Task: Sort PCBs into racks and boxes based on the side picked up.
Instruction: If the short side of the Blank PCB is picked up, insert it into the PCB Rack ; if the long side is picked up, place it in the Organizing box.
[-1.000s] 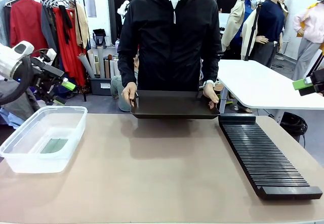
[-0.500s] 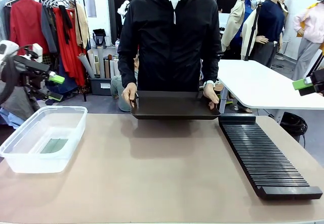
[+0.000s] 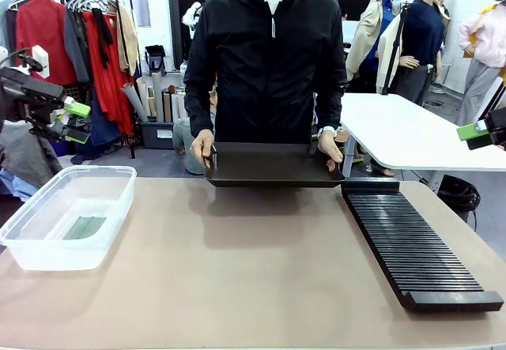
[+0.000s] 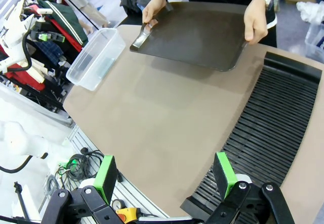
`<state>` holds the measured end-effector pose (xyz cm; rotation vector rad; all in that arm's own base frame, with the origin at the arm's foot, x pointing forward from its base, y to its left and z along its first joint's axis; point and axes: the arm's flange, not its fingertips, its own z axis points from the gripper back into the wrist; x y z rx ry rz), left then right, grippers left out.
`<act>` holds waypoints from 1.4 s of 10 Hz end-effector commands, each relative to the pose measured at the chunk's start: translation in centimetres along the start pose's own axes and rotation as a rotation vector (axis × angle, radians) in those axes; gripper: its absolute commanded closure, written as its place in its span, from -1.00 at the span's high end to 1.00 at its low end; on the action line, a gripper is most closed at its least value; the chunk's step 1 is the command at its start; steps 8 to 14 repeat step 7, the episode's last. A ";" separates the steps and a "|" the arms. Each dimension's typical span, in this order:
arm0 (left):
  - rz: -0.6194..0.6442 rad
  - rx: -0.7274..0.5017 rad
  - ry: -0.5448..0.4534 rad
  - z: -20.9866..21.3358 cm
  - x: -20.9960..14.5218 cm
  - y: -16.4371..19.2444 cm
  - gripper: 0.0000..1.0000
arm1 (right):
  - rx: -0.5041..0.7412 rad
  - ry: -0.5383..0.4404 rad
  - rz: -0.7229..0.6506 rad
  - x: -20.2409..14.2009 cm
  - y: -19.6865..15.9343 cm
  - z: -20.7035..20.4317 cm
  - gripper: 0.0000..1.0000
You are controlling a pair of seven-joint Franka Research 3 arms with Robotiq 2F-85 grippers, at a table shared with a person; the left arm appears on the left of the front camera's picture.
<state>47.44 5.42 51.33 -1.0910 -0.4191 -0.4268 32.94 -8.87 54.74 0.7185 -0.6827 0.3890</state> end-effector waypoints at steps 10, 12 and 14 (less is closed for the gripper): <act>-0.009 0.002 0.001 -0.2 0.1 -0.3 1.00 | 0.021 -0.029 0.015 0.2 0.0 -0.2 1.00; -0.009 0.002 0.001 -0.2 0.1 -0.3 1.00 | 0.021 -0.029 0.015 0.2 0.0 -0.2 1.00; -0.009 0.002 0.001 -0.2 0.1 -0.3 1.00 | 0.021 -0.029 0.015 0.2 0.0 -0.2 1.00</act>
